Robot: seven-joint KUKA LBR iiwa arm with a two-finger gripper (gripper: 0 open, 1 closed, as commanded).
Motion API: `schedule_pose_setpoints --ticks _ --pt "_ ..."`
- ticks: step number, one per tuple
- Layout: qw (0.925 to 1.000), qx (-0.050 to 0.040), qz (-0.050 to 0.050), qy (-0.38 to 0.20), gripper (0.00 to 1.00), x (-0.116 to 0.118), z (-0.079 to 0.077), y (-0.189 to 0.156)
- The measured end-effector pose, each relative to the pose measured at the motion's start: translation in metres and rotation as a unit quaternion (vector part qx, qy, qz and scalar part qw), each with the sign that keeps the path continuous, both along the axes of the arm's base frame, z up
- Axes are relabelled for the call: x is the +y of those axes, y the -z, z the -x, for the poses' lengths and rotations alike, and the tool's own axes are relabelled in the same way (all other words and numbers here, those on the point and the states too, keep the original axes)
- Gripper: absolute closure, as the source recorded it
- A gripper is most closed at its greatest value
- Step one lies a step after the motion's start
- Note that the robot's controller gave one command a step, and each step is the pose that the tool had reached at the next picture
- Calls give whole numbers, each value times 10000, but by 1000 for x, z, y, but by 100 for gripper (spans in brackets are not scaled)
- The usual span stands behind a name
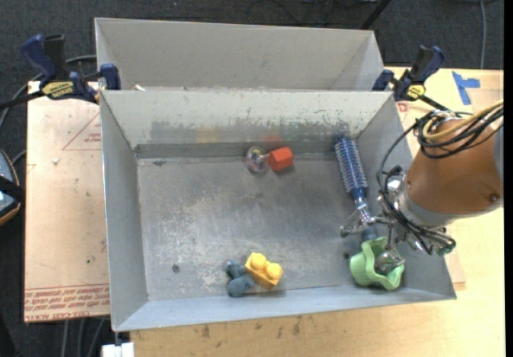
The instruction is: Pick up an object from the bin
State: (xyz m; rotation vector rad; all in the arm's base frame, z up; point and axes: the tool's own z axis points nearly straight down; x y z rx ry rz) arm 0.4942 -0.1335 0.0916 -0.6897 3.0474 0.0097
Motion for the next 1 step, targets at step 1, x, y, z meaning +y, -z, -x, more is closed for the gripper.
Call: schedule_pose_setpoints --ticks 1 --pt "9948 -108 13 -1015 0 0 3 9"
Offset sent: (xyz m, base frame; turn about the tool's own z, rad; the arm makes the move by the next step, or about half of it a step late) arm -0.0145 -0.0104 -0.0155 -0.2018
